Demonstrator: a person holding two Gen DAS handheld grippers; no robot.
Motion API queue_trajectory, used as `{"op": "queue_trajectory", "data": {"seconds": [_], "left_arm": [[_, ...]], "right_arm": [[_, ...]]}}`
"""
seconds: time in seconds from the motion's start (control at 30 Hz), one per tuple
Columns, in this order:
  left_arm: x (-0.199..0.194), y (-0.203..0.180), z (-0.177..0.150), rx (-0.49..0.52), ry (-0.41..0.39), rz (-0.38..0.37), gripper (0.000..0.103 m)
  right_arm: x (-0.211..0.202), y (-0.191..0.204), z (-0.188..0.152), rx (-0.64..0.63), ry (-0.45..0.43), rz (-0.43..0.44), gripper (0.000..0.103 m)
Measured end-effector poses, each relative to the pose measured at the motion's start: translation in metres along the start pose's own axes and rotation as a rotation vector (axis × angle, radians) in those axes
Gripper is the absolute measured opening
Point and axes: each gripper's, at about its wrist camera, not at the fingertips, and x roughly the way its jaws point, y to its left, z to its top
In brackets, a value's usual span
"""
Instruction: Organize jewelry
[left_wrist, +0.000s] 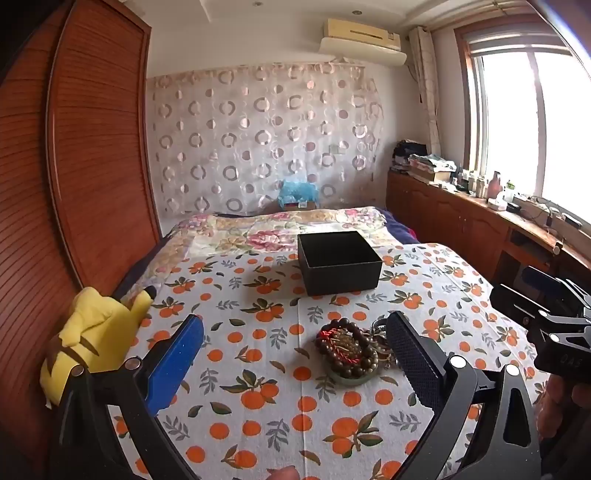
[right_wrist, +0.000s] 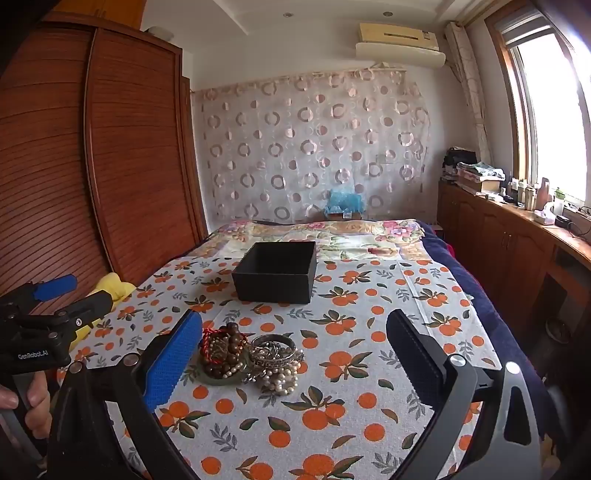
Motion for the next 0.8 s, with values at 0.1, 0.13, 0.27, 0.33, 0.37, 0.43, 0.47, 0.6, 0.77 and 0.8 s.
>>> {"op": "queue_trajectory", "data": {"seconds": [0.1, 0.13, 0.27, 0.33, 0.37, 0.43, 0.47, 0.6, 0.77, 0.8], "left_arm": [[-0.0007, -0.0003, 0.0000, 0.000, -0.003, 0.000, 0.096], [-0.0003, 0.0000, -0.0001, -0.001, -0.004, -0.001, 0.096], [-0.0005, 0.0003, 0.0001, -0.004, -0.005, -0.004, 0.096], [-0.0010, 0.0002, 0.0005, -0.003, -0.007, -0.005, 0.096], [-0.0014, 0.0002, 0.0008, -0.003, -0.009, -0.006, 0.096], [-0.0013, -0.0003, 0.0009, -0.003, -0.012, -0.005, 0.096], [-0.0053, -0.0021, 0.0021, -0.002, -0.014, -0.004, 0.096], [-0.0046, -0.0043, 0.0038, -0.005, -0.016, -0.007, 0.096], [-0.0097, -0.0046, 0.0047, -0.005, -0.019, -0.007, 0.096], [-0.0087, -0.0034, 0.0033, -0.008, -0.021, -0.006, 0.096]], "right_arm": [[-0.0004, 0.0003, -0.0001, 0.000, -0.003, 0.001, 0.100], [-0.0003, 0.0004, -0.0001, -0.001, -0.003, 0.001, 0.100], [0.0014, 0.0006, 0.0000, -0.002, 0.002, 0.000, 0.100], [-0.0019, 0.0005, 0.0001, -0.001, -0.007, 0.001, 0.100], [-0.0022, 0.0005, 0.0006, 0.000, -0.008, 0.002, 0.100], [-0.0021, 0.0009, 0.0007, -0.001, -0.011, -0.001, 0.101], [-0.0021, 0.0011, 0.0008, -0.001, -0.011, -0.001, 0.101], [-0.0021, 0.0013, 0.0017, 0.000, -0.012, -0.001, 0.100], [-0.0029, 0.0015, 0.0018, 0.000, -0.013, -0.001, 0.100], [-0.0031, 0.0012, 0.0020, -0.001, -0.013, -0.001, 0.100]]}}
